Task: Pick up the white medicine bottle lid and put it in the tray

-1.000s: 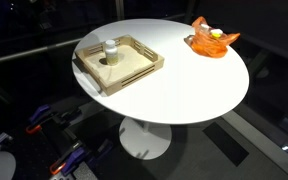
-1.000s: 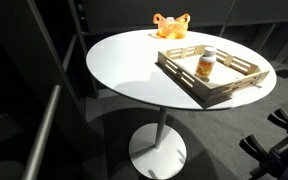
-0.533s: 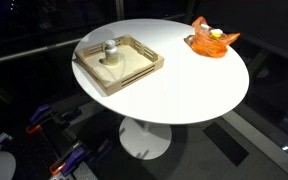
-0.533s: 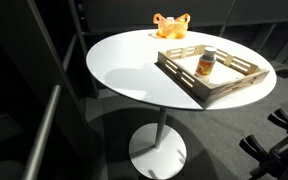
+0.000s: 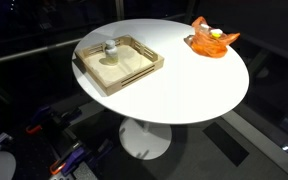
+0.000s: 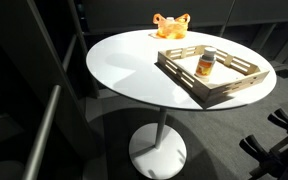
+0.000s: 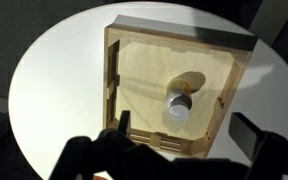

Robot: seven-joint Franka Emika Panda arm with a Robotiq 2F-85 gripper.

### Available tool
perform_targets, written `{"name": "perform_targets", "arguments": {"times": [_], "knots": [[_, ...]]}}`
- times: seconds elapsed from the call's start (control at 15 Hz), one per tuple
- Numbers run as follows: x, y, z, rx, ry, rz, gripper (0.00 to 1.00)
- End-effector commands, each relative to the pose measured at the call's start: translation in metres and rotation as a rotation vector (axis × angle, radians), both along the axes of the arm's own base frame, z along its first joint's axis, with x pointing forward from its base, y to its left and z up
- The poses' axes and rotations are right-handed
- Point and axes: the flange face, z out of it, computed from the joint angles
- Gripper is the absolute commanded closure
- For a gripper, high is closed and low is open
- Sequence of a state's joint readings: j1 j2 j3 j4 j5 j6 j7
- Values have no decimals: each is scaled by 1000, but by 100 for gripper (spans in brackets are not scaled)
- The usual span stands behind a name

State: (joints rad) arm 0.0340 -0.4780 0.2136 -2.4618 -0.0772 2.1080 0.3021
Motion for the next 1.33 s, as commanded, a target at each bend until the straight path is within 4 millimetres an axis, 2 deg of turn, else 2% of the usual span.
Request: {"name": "perform_targets", "arguments": {"times": [0.0, 0.33, 0.47, 0.53, 0.87, 1.27], "knots": [[46, -5, -2, 60, 47, -13, 0], [86, -1, -10, 138, 106, -30, 0], [86, 3, -7, 92, 118, -27, 0], [80, -2, -17, 109, 101, -42, 0], [86, 2, -16, 108, 113, -40, 0], [98, -10, -48, 120, 108, -60, 0]]}}
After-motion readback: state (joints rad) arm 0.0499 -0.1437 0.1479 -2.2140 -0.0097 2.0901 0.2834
